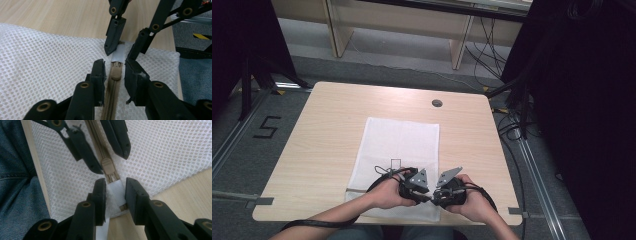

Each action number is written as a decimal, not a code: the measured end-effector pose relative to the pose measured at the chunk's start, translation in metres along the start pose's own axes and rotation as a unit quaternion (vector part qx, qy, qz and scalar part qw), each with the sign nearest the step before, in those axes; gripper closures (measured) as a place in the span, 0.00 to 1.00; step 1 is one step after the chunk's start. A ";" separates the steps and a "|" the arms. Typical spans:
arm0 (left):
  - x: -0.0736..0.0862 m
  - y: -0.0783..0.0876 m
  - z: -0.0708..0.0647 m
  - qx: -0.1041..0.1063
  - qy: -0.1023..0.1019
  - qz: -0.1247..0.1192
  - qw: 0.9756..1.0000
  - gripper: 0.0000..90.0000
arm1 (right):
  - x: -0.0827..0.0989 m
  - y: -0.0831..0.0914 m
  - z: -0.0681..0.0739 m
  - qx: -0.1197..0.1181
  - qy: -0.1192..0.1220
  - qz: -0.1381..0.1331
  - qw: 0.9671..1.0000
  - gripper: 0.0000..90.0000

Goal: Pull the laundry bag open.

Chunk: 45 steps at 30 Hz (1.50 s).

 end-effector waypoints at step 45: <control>-0.003 0.006 0.008 0.025 0.021 0.028 0.999 0.92 | -0.007 -0.002 0.003 0.015 0.020 0.032 0.999 0.94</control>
Point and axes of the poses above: each handheld gripper's, and its own axes: y roughly backward along the jaws, x roughly out of its underside, z roughly to its left, the point moved 2 cm from there along -y, roughly forward along the jaws, and after that the axes turned 12 degrees about y, right-handed, at the moved point
